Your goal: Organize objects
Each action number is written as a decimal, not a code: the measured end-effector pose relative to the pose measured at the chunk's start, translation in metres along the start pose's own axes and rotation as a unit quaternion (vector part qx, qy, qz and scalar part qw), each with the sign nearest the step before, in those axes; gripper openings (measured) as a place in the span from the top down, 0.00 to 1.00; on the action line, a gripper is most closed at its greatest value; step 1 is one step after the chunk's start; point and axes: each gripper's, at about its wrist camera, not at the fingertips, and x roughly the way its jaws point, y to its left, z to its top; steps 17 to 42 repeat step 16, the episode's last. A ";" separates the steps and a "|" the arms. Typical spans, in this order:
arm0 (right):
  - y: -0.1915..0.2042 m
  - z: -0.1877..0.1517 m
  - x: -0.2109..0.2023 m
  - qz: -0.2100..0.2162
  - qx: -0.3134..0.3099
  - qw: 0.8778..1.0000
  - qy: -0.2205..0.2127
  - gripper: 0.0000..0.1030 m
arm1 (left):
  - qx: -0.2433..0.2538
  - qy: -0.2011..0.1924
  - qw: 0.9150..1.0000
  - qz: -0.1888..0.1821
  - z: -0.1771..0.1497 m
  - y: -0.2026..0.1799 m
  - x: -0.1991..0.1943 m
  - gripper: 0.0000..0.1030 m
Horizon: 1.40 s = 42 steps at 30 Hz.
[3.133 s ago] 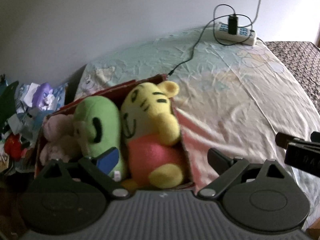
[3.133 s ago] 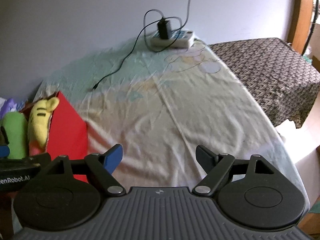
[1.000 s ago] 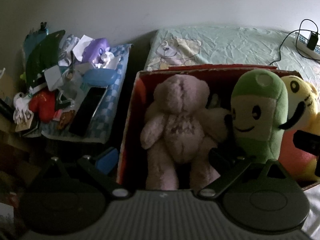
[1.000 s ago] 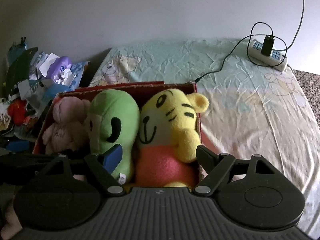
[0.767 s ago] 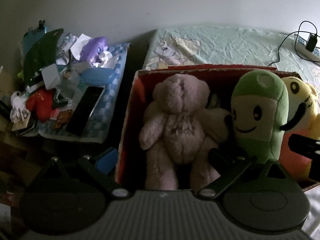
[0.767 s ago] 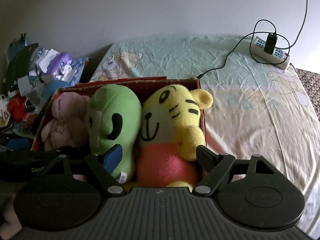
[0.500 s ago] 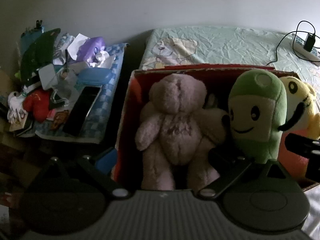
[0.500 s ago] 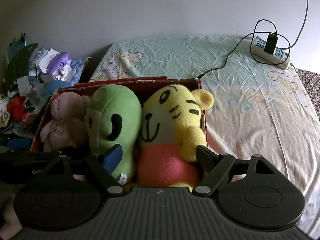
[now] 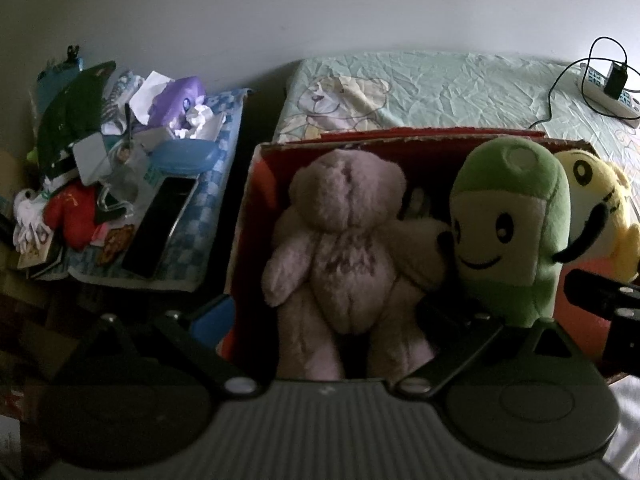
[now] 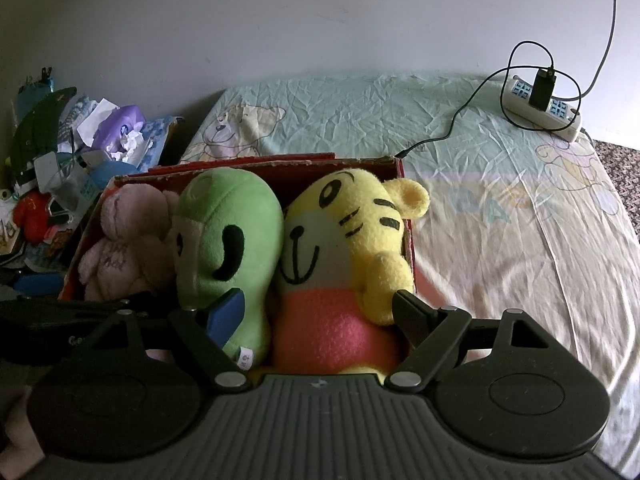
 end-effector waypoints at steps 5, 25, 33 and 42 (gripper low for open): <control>0.000 0.000 0.001 -0.001 0.000 1.000 0.000 0.19 | -0.001 0.001 1.000 -0.001 0.001 0.000 0.001 0.05; 0.001 -0.001 0.001 -0.001 0.001 1.000 -0.002 0.19 | -0.005 -0.008 1.000 -0.017 0.002 0.001 0.000 0.08; 0.001 -0.001 0.001 -0.001 0.001 1.000 -0.002 0.19 | -0.005 -0.008 1.000 -0.017 0.002 0.001 0.000 0.08; 0.001 -0.001 0.001 -0.001 0.001 1.000 -0.002 0.19 | -0.005 -0.008 1.000 -0.017 0.002 0.001 0.000 0.08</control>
